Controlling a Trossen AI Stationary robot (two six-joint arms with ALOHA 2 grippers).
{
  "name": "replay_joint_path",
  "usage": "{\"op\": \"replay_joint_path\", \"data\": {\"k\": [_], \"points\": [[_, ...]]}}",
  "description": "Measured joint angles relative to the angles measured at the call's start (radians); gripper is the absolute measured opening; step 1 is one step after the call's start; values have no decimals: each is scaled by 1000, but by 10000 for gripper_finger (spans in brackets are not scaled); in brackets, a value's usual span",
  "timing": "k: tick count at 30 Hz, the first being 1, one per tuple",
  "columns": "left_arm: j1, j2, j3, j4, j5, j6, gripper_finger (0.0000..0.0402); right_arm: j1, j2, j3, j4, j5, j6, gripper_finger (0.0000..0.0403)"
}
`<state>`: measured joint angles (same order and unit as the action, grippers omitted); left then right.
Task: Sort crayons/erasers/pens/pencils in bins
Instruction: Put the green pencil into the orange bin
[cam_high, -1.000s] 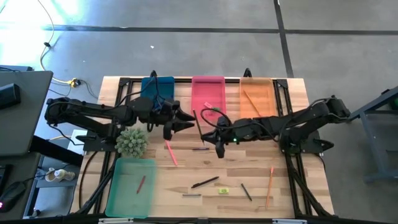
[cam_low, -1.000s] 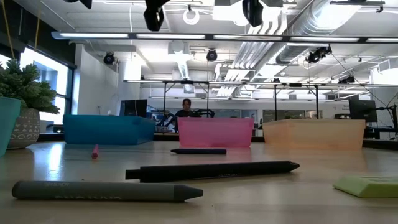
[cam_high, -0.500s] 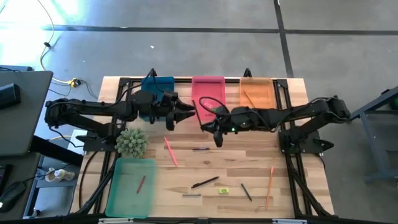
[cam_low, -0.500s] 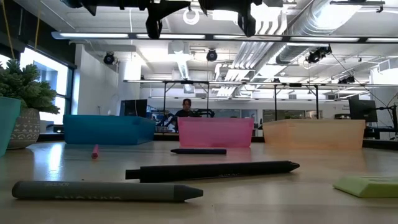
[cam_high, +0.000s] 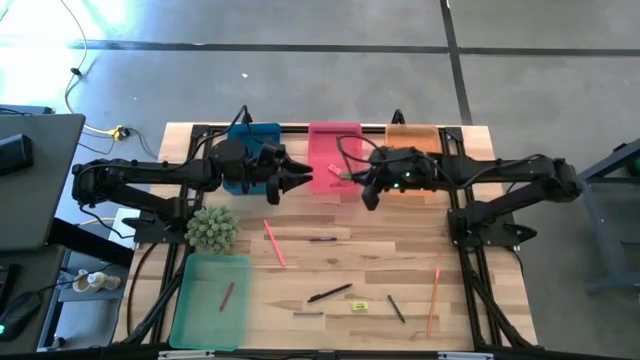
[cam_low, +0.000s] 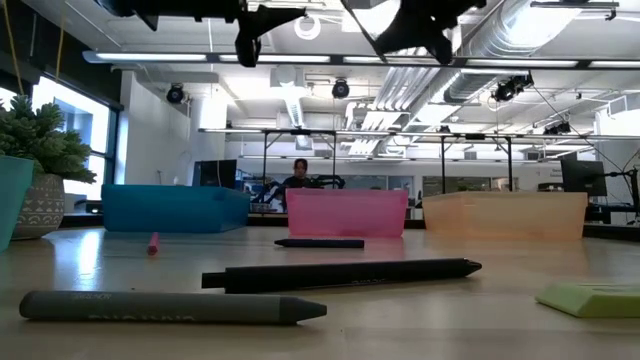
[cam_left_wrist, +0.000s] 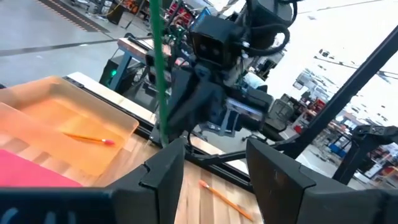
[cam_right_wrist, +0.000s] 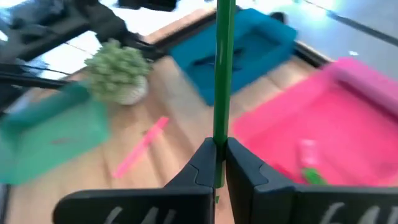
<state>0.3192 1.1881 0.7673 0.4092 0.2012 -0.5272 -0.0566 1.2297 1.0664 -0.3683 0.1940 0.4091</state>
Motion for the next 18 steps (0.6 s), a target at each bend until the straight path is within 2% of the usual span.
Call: {"op": "replay_joint_path", "data": {"k": [6,18], "points": [[10,0,0,-19,-14,7,161,-89,-42,0,-178,12,-36,2],[10,0,0,-221,-244,7,161,-312,-47,0,-489,-19,-140,2]]}}
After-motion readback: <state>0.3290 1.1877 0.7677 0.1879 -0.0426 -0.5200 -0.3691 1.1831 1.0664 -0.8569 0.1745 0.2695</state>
